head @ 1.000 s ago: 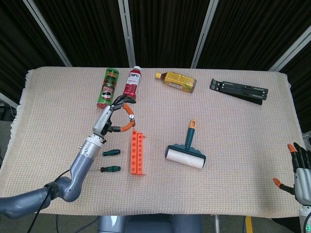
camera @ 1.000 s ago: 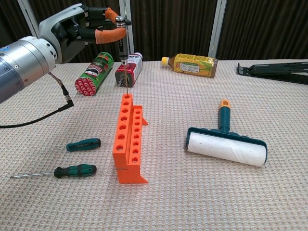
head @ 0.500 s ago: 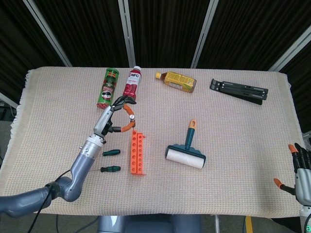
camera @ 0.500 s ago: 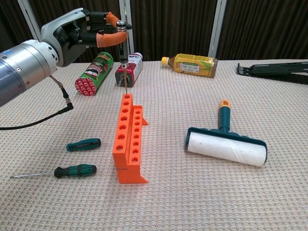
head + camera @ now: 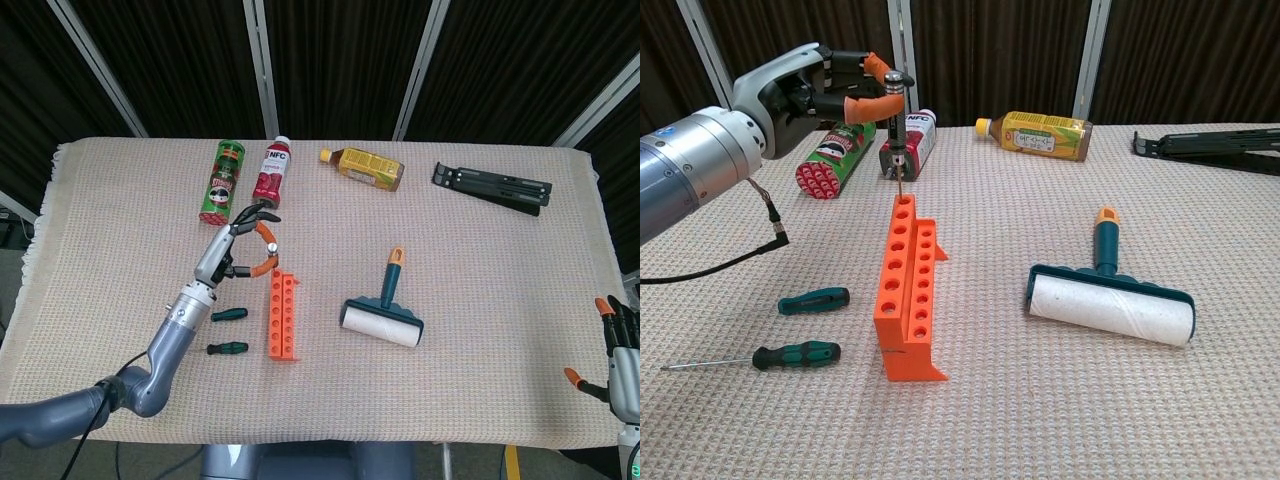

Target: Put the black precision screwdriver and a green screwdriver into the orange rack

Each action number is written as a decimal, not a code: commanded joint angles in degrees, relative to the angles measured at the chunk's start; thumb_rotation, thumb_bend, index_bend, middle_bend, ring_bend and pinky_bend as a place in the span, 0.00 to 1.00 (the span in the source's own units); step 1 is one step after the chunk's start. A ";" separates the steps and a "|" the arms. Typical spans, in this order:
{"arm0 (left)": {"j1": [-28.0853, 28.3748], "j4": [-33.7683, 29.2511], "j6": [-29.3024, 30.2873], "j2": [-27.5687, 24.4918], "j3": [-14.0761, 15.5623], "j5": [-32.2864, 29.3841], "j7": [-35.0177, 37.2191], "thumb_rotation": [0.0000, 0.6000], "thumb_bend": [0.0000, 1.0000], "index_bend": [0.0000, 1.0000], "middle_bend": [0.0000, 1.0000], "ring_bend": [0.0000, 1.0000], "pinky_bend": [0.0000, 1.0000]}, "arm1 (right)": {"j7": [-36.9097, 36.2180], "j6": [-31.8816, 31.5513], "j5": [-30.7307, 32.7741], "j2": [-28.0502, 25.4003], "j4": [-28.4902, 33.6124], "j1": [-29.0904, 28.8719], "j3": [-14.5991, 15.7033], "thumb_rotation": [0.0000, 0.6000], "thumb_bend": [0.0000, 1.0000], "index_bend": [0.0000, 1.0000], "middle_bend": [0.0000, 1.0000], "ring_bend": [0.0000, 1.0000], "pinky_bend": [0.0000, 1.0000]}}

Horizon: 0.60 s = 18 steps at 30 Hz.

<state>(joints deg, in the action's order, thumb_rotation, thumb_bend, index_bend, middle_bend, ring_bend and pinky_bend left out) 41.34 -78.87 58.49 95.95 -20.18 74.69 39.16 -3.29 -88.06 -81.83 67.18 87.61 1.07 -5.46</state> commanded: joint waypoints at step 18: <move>-0.11 3.15 -0.25 1.64 2.63 0.67 0.28 1.00 0.48 0.66 0.25 0.04 0.04 | -0.15 0.15 0.17 -0.02 -0.16 0.04 -0.05 1.00 0.00 0.00 0.00 0.00 0.00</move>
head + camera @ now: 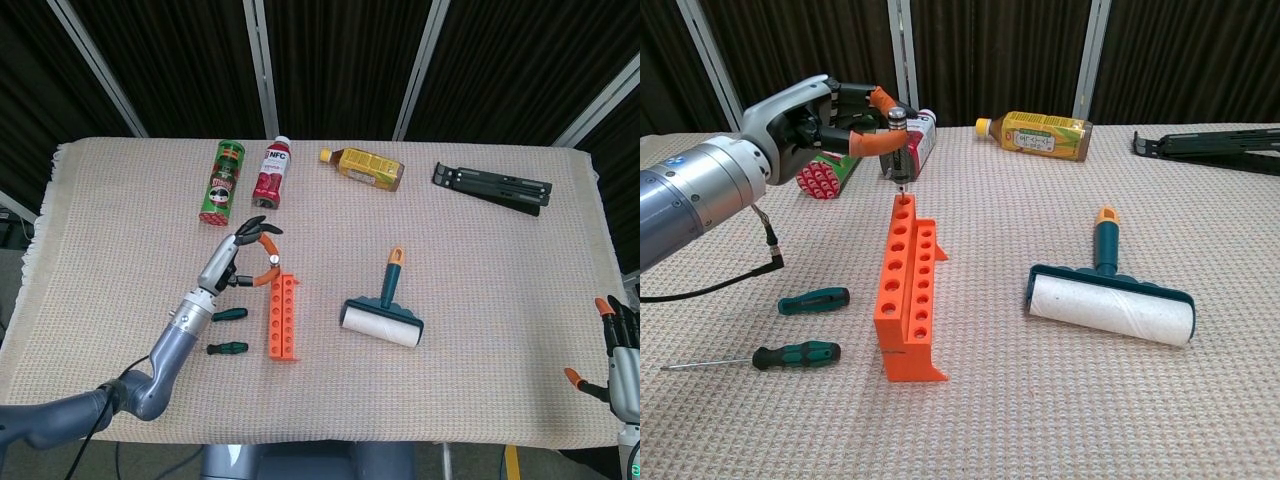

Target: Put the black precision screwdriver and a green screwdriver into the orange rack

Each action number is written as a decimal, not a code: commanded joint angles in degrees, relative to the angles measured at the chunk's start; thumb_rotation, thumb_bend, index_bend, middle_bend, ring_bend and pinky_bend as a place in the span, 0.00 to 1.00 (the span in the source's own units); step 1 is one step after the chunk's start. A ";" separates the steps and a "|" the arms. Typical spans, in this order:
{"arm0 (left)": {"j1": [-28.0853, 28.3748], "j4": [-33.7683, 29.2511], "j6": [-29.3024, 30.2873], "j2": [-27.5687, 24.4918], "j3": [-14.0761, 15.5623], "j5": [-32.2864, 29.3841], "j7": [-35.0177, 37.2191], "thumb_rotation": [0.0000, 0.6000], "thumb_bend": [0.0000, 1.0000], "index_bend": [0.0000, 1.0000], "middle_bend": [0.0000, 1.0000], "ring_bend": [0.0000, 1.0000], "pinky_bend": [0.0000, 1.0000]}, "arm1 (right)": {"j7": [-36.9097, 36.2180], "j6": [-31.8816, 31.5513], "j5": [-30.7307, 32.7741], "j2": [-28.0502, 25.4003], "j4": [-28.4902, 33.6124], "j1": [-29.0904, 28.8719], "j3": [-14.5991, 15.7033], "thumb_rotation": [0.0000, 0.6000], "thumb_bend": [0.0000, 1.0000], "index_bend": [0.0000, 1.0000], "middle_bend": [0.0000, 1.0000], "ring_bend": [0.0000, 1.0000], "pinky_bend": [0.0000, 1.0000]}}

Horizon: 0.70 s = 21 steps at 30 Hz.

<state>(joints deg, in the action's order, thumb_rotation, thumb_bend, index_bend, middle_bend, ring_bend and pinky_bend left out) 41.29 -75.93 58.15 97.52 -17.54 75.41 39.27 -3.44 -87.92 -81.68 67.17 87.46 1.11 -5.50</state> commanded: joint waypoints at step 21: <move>0.01 3.04 -0.82 1.41 0.55 -0.55 1.32 1.00 0.48 0.66 0.25 0.04 0.04 | 0.46 0.50 0.57 -0.05 0.16 -0.14 -0.18 1.00 0.00 0.00 0.00 0.00 0.00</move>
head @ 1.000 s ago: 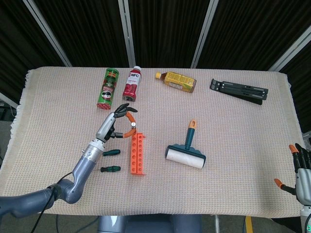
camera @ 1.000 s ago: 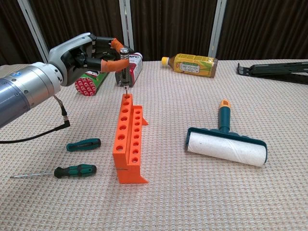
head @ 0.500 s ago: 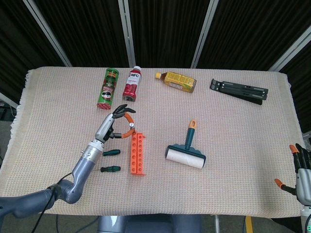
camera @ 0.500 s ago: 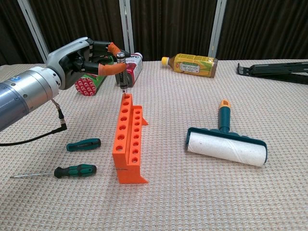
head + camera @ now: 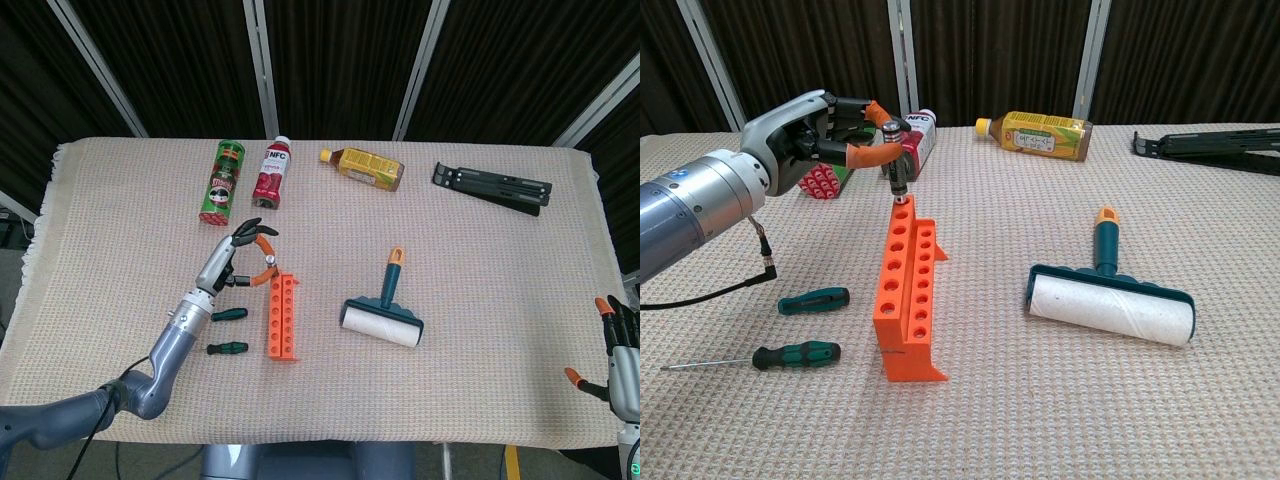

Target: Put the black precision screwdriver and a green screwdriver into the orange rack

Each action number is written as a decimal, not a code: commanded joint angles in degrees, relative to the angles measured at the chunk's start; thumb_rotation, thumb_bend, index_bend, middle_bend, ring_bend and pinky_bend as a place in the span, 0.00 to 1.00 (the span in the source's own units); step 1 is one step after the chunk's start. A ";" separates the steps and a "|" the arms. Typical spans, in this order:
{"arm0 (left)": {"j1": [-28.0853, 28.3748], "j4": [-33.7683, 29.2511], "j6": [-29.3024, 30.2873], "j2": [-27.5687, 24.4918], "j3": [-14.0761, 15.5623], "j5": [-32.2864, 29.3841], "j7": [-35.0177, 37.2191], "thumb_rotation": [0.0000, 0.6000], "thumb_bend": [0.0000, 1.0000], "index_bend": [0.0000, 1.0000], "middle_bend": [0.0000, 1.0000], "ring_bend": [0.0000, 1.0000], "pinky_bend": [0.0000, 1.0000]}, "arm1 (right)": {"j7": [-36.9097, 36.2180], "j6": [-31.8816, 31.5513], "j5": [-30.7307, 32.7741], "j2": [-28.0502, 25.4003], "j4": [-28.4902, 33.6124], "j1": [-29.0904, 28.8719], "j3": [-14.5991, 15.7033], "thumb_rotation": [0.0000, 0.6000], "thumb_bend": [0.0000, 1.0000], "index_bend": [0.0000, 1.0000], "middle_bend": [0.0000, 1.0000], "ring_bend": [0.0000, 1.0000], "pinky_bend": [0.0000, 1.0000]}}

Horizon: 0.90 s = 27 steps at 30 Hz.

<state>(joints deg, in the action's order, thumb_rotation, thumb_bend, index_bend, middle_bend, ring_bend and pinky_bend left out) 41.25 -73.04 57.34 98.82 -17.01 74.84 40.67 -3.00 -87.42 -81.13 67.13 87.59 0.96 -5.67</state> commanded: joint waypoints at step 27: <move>0.77 1.53 -0.74 0.78 -0.85 -0.82 -0.90 1.00 0.48 0.66 0.25 0.04 0.04 | -0.21 0.68 0.51 0.14 -0.37 -0.16 -0.08 1.00 0.00 0.00 0.00 0.00 0.00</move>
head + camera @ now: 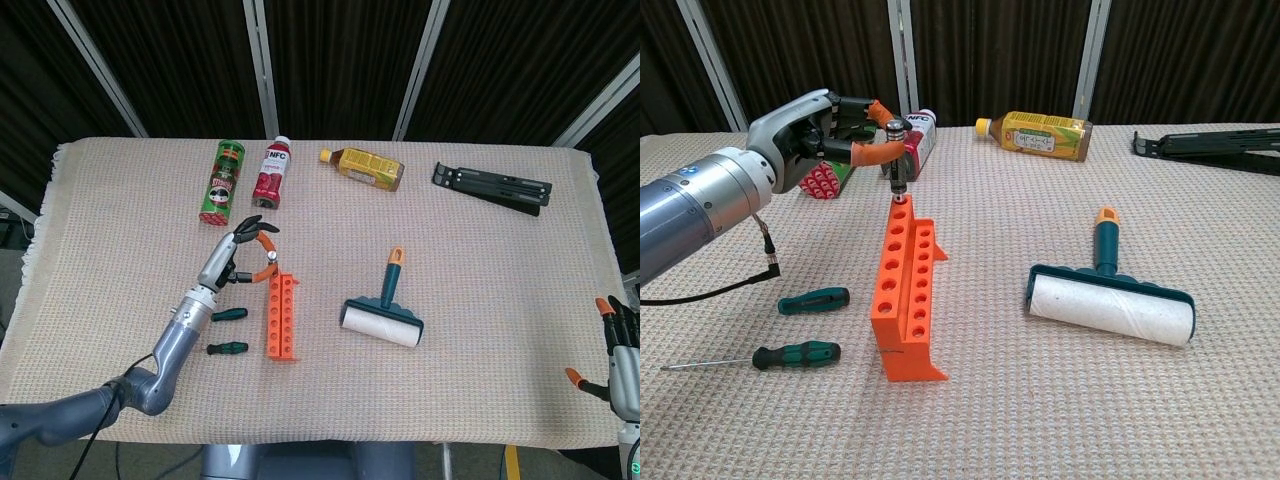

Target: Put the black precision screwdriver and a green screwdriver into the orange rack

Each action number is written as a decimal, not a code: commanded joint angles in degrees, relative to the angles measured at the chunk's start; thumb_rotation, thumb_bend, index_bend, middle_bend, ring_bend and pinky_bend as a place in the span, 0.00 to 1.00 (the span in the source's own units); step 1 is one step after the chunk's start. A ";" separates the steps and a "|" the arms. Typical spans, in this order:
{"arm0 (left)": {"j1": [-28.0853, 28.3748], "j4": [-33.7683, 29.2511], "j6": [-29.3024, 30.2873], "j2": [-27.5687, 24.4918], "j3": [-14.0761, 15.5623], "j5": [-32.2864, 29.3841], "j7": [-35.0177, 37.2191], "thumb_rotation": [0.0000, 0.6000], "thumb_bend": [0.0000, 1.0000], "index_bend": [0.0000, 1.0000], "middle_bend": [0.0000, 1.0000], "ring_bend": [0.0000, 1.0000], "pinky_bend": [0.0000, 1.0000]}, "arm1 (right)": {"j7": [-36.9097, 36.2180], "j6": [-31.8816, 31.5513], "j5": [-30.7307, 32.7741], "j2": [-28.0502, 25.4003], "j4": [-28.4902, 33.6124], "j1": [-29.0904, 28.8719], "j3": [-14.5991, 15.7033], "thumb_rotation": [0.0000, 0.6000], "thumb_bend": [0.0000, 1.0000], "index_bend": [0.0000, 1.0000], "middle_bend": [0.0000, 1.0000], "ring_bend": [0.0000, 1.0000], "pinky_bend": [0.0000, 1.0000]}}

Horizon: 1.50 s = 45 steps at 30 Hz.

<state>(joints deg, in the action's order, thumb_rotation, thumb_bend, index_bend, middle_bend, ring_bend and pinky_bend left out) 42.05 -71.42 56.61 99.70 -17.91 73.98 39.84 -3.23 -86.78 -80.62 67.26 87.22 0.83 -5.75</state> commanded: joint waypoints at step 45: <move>-0.57 -1.27 -0.03 -1.67 2.29 2.65 -1.67 1.00 0.38 0.00 0.00 0.00 0.00 | -0.50 0.22 0.22 0.27 -0.59 0.01 -0.07 1.00 0.00 0.00 0.00 0.00 0.00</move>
<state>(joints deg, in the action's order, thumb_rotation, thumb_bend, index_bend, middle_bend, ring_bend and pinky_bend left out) 41.54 -72.58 56.44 98.15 -15.72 76.51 38.29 -3.73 -86.57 -80.40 67.53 86.63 0.83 -5.82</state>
